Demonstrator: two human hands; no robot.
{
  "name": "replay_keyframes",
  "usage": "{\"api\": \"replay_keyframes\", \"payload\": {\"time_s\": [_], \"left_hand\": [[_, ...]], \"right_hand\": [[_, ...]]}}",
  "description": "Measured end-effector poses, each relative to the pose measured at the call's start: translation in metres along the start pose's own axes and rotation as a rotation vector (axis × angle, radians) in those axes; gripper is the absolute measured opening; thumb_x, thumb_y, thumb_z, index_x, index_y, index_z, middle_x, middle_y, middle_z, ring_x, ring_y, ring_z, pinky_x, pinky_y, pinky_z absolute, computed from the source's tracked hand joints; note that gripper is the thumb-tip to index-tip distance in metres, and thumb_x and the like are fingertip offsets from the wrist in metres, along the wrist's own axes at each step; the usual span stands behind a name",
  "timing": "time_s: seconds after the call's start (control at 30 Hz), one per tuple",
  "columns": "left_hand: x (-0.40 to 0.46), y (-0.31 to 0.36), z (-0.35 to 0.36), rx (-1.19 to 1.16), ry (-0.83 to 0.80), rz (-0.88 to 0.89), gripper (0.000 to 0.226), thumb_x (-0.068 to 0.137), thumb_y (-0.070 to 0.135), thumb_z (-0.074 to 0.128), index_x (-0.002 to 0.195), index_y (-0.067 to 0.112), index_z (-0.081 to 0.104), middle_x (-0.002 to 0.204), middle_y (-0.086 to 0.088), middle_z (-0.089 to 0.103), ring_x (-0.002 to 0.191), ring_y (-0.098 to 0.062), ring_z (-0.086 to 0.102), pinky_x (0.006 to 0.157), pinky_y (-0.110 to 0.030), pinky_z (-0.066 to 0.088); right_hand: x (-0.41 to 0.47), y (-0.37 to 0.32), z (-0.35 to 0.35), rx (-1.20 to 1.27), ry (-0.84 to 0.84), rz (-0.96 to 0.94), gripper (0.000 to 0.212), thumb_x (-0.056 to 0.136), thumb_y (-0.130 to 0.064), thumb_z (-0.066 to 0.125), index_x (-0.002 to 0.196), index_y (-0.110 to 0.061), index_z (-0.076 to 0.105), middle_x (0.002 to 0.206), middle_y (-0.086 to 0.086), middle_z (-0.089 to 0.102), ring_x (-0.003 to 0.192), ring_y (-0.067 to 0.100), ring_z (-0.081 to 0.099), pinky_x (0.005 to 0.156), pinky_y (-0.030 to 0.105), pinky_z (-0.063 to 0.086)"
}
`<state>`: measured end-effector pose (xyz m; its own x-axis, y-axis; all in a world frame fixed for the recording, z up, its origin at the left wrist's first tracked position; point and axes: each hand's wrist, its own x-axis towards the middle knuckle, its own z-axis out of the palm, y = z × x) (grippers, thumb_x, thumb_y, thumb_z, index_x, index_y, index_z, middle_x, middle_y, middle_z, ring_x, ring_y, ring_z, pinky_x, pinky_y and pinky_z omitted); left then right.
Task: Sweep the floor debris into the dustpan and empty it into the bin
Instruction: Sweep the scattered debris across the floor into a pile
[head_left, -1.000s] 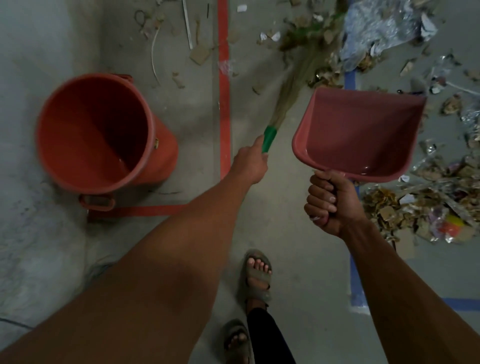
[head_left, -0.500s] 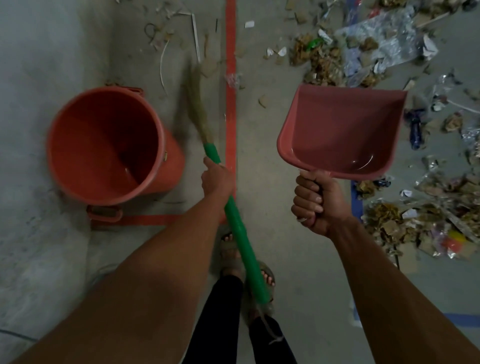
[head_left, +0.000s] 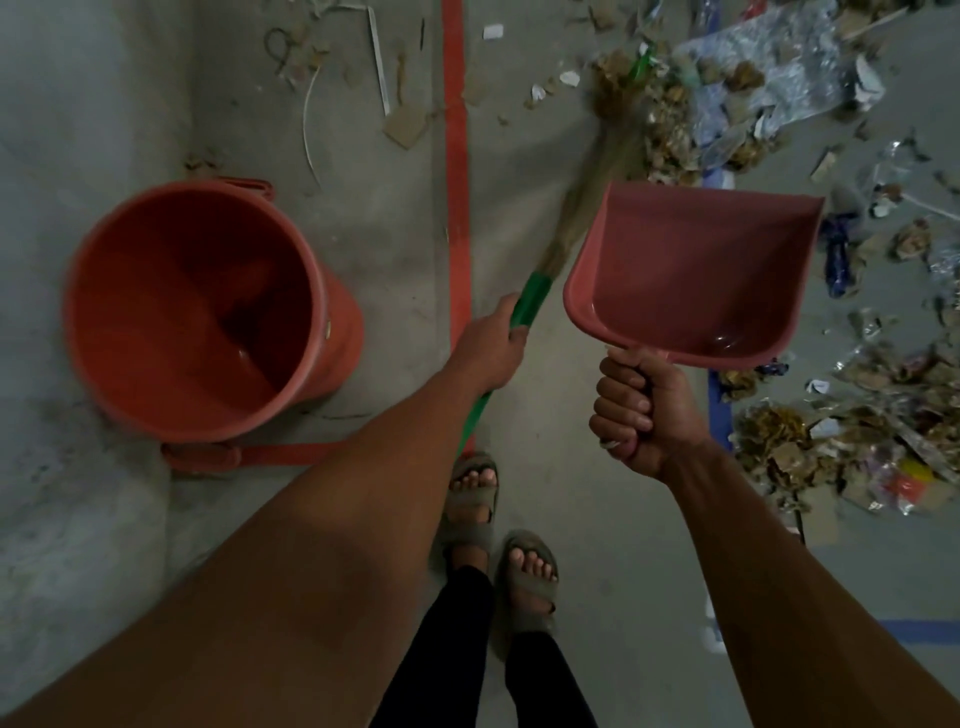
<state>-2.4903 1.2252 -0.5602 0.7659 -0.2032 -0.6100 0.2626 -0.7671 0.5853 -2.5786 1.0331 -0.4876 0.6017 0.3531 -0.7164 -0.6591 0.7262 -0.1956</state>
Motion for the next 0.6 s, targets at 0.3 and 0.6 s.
{"api": "replay_keyframes", "payload": {"time_s": [0.3, 0.6], "left_hand": [[-0.017, -0.023, -0.019, -0.105, 0.385, -0.232, 0.053, 0.109, 0.032, 0.038, 0.159, 0.025, 0.024, 0.124, -0.021, 0.062, 0.109, -0.041, 0.061, 0.090, -0.046, 0.051], [0.006, -0.041, -0.018, -0.272, 0.216, -0.680, 0.051, 0.105, 0.026, 0.047, 0.151, 0.010, 0.031, 0.139, -0.023, 0.056, 0.121, -0.042, 0.060, 0.097, -0.042, 0.052]], "right_hand": [[0.021, -0.007, 0.044, -0.027, -0.037, 0.017, 0.043, 0.098, -0.023, 0.046, 0.059, -0.023, 0.030, 0.044, -0.007, 0.014, 0.033, 0.008, 0.008, 0.037, 0.021, 0.010], [0.040, 0.004, 0.045, -0.028, -0.042, 0.062, 0.042, 0.098, -0.022, 0.045, 0.059, -0.023, 0.030, 0.041, -0.008, 0.019, 0.031, 0.008, 0.011, 0.036, 0.019, 0.013]]}}
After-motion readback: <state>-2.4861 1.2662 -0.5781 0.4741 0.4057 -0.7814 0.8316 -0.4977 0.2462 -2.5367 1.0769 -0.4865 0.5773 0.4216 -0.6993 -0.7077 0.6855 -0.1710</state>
